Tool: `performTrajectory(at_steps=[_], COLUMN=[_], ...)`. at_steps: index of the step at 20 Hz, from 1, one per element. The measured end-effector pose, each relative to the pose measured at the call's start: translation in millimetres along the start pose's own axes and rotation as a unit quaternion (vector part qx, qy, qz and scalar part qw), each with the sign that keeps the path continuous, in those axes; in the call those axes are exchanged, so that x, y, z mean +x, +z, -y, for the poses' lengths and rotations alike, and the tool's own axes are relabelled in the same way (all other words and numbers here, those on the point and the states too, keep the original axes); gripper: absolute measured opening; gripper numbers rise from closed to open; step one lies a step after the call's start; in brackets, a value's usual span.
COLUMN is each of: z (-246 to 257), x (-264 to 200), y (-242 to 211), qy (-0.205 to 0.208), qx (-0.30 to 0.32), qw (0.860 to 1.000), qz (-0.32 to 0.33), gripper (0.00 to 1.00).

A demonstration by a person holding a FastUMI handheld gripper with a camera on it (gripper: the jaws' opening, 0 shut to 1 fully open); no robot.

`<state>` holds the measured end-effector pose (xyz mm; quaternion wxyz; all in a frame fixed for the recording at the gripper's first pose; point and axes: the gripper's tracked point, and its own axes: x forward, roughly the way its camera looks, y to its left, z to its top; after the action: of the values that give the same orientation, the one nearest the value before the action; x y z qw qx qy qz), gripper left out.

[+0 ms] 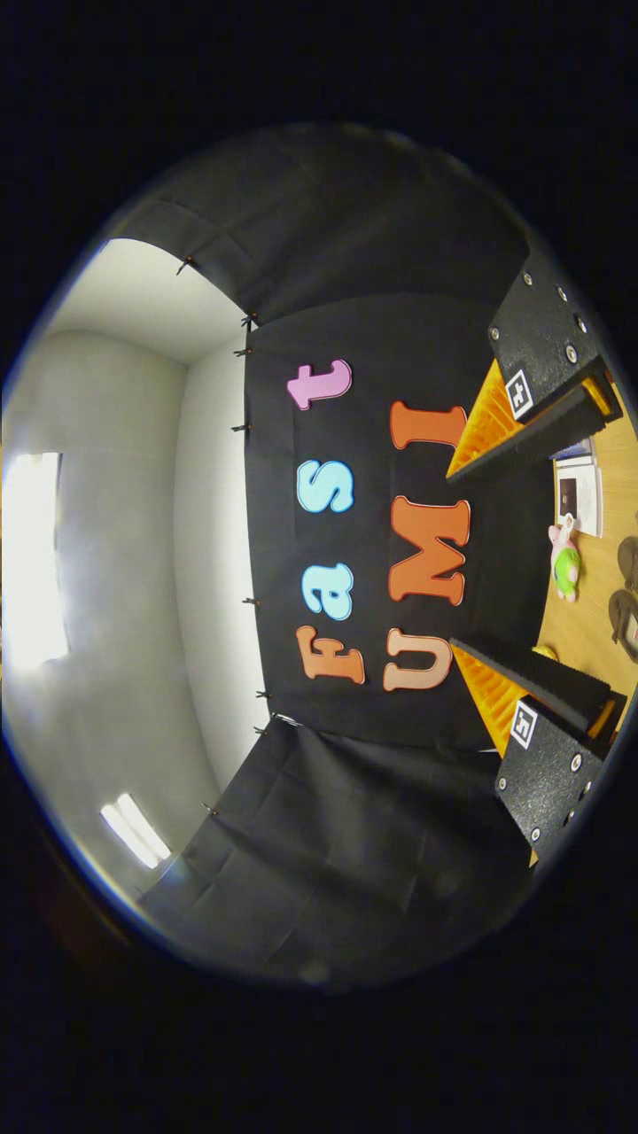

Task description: Open the storage box then place both shoes into the box .Put the left shoe in first, then the right shoe, with the right side of both shoes facing outward in a uniform manner.

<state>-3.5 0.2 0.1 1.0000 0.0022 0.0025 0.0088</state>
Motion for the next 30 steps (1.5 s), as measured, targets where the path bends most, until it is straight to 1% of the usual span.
performTrajectory(at_steps=[5,7,9,14,16,19,22,27,30], z=[-8.1,-8.4,-16.0,-34.8,-45.7,-66.6,-78.2,-112.4,-140.6], x=[-1.5,0.7,2.7,8.7,13.4,22.4,27.9,35.8,41.9], y=[-3.6,-5.1,-9.9,-39.2,-49.4,-57.2,-73.6,-114.5,-162.5], qy=[0.014,0.012,0.021,0.038,0.05,0.082,0.096,0.142,0.18], qx=[0.0,0.0,0.001,0.005,0.01,0.019,0.028,0.066,0.099], qw=[1.0,1.0,1.0,0.999,0.998,0.996,0.994,0.983,0.967], qz=[0.0,-0.001,-0.002,-0.024,-0.033,-0.034,-0.049,-0.095,-0.148], gripper=[0.99,0.99,0.99,0.99,0.99,0.99,0.99,0.99,0.99])
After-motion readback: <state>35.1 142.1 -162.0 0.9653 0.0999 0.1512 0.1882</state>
